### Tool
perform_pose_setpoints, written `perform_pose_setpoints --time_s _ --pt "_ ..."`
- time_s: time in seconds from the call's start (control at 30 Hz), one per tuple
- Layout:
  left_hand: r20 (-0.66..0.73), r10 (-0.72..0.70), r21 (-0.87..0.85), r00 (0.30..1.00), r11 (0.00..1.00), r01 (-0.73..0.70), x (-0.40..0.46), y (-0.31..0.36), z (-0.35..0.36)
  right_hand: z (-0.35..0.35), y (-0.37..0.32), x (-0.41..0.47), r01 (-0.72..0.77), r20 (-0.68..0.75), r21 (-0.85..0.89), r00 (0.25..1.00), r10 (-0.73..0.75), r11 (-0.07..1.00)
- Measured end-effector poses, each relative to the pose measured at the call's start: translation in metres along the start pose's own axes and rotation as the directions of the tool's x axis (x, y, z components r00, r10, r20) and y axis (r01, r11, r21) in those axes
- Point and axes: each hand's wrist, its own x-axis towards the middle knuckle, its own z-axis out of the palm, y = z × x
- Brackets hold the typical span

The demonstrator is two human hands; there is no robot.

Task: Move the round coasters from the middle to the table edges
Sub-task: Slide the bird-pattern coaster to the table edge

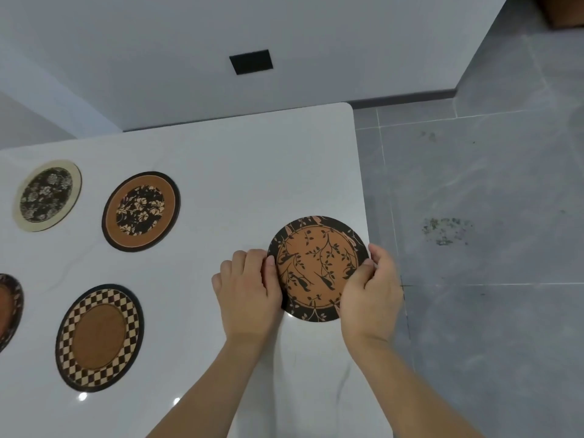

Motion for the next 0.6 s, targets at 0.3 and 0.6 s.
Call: perform_pose_setpoints --time_s 0.3,0.6 --pt "0.006 0.020 -0.035 1.000 0.999 -0.020 -0.0012 0.0001 0.0011 -0.0010 0.0030 0.0013 0.010 -0.002 0.032 1.000 -0.010 0.999" --pt "0.024 0.016 -0.015 1.000 1.000 -0.016 -0.0012 0.0005 0.0019 0.0022 0.0070 0.0015 0.015 -0.007 0.036 1.000 -0.015 0.999"
